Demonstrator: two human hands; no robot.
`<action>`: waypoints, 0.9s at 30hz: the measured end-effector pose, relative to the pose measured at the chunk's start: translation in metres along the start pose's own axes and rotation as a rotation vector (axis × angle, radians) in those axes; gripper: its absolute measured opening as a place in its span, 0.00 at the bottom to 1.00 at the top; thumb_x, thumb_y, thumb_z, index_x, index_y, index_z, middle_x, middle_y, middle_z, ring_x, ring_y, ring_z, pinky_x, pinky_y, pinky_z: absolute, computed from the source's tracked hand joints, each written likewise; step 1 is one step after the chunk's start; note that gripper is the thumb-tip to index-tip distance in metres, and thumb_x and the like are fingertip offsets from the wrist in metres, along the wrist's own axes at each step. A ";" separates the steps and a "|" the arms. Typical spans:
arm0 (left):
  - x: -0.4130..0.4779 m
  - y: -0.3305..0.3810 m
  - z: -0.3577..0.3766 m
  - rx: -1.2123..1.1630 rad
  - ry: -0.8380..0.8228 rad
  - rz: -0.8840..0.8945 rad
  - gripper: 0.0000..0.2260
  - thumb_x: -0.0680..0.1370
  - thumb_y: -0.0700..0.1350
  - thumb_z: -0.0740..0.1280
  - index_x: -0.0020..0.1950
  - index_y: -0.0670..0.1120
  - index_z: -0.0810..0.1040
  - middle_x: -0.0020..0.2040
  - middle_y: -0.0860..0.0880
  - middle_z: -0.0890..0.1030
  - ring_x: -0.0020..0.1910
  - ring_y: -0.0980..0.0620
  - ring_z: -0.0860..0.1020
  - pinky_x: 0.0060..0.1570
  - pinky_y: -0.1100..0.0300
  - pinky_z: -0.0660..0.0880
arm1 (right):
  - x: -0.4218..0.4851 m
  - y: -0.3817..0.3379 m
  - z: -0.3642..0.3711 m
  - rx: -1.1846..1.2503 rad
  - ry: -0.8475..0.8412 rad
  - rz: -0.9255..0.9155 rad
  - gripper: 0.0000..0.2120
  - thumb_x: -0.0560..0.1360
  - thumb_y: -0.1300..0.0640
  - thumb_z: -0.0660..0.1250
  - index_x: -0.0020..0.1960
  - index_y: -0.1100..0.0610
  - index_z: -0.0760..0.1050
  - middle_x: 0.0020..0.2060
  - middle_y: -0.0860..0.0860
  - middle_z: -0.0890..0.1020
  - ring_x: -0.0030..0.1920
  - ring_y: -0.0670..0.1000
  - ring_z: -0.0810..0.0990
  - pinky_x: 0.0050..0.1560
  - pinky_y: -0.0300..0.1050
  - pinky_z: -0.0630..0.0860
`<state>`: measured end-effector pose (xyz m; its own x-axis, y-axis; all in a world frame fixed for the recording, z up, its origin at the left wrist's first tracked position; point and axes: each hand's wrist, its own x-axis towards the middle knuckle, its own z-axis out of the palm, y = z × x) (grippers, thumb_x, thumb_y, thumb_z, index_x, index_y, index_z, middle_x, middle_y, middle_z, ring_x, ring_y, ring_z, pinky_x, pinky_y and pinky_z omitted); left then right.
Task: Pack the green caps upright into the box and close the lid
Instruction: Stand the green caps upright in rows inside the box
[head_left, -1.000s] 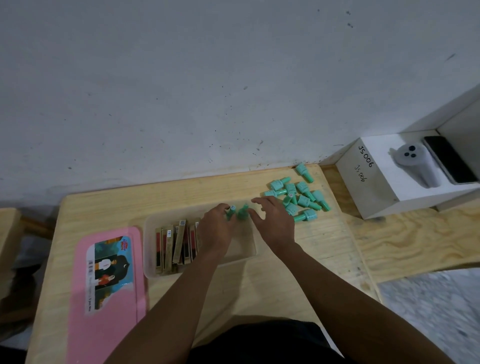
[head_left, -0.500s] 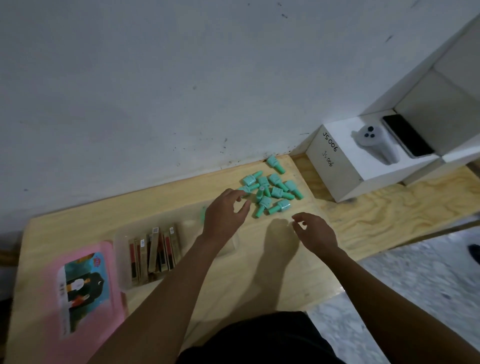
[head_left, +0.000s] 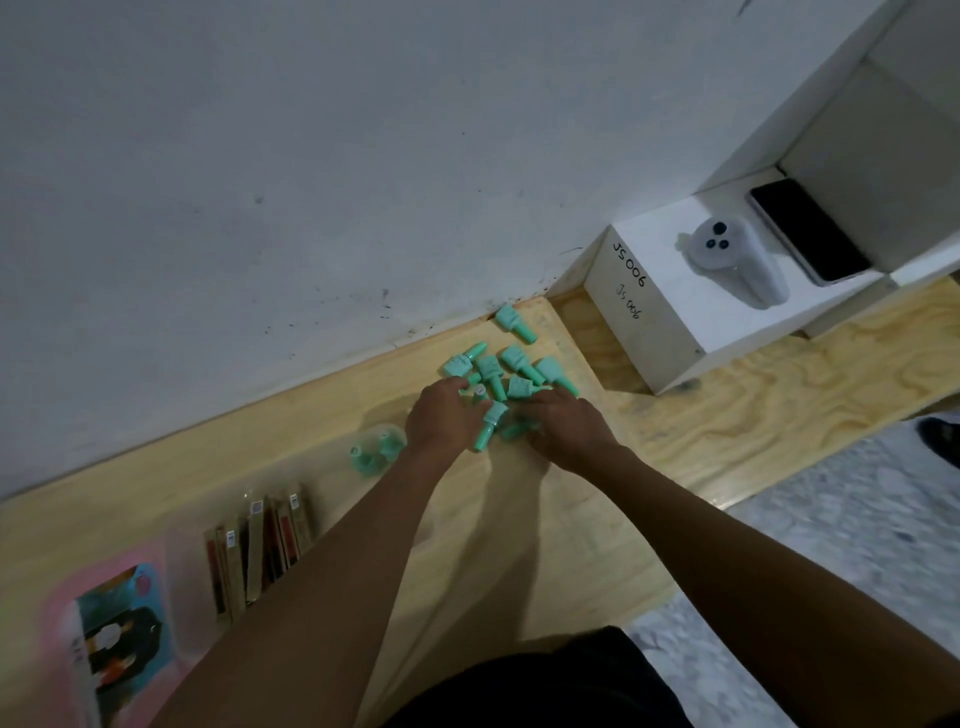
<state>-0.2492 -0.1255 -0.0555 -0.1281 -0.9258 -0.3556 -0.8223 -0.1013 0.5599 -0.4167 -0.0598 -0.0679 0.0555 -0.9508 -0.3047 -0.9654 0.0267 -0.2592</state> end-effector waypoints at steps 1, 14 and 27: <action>0.000 0.002 0.001 0.013 0.021 0.007 0.19 0.71 0.55 0.71 0.59 0.50 0.80 0.55 0.47 0.82 0.55 0.45 0.80 0.51 0.54 0.76 | 0.003 0.002 0.000 -0.011 0.002 -0.020 0.18 0.77 0.51 0.66 0.67 0.45 0.74 0.67 0.48 0.74 0.67 0.53 0.70 0.59 0.50 0.72; -0.003 0.001 -0.025 -0.344 -0.017 0.066 0.13 0.75 0.45 0.69 0.57 0.42 0.80 0.54 0.45 0.82 0.48 0.45 0.81 0.52 0.50 0.79 | -0.023 0.010 0.010 0.815 0.174 0.417 0.13 0.75 0.47 0.69 0.56 0.52 0.82 0.50 0.46 0.83 0.52 0.48 0.80 0.53 0.48 0.78; -0.076 -0.054 -0.085 -0.633 0.031 0.108 0.09 0.76 0.46 0.69 0.55 0.46 0.81 0.46 0.50 0.82 0.38 0.57 0.81 0.38 0.61 0.77 | -0.078 -0.077 0.008 1.104 0.373 0.328 0.14 0.74 0.50 0.72 0.57 0.55 0.79 0.43 0.49 0.86 0.42 0.42 0.83 0.42 0.34 0.77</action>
<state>-0.1479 -0.0807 0.0042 -0.1679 -0.9521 -0.2556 -0.3182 -0.1931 0.9282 -0.3444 0.0147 -0.0311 -0.4038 -0.8751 -0.2668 -0.1721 0.3591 -0.9173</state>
